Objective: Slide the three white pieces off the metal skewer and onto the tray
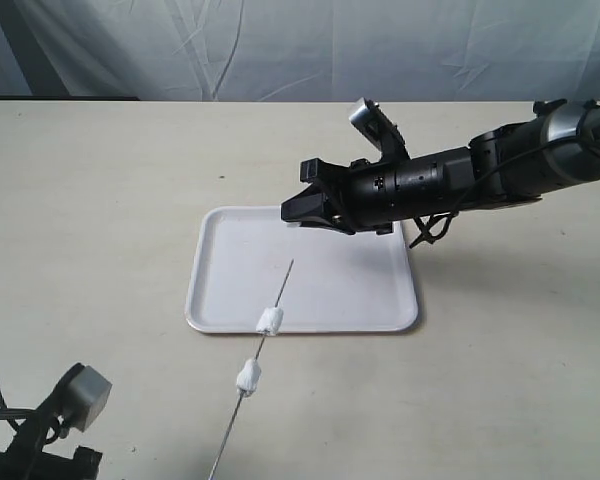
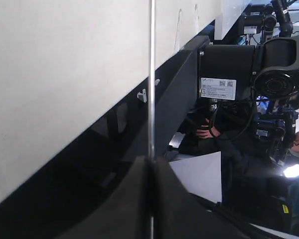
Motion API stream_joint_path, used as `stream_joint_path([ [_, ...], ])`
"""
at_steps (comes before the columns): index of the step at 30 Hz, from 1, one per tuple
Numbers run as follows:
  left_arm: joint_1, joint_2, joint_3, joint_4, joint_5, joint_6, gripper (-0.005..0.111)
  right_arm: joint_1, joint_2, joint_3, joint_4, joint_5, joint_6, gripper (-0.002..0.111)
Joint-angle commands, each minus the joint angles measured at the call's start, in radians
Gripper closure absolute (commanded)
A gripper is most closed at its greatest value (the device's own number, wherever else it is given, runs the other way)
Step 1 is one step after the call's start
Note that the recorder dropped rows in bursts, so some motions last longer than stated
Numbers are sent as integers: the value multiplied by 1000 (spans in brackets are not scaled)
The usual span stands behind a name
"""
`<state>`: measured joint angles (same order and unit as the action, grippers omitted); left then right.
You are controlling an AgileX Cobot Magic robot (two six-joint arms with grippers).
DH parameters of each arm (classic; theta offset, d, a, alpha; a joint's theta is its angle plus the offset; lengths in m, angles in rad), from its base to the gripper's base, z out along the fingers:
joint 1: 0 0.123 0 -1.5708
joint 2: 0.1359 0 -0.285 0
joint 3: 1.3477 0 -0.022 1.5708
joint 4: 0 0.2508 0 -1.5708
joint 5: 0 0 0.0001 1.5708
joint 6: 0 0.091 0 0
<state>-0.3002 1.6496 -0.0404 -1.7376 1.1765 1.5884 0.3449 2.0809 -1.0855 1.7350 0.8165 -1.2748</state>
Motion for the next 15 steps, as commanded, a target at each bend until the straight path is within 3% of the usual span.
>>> stream_joint_path([
  [1,0,3,-34,-7,-7,-10,107,-5,-1,-16,-48,-12,-11,91],
  [3,0,3,-59,-7,-37,-33,107,-5,-1,-16,-48,5,-11,90],
  [7,0,3,-99,-7,-74,-65,107,-5,-1,-16,-48,-6,-6,66],
  [9,0,3,-111,-7,-83,-67,107,-5,-1,-16,-58,-18,-4,61],
  [15,0,3,-160,-7,-136,-98,107,-5,-1,-16,-138,48,39,73],
])
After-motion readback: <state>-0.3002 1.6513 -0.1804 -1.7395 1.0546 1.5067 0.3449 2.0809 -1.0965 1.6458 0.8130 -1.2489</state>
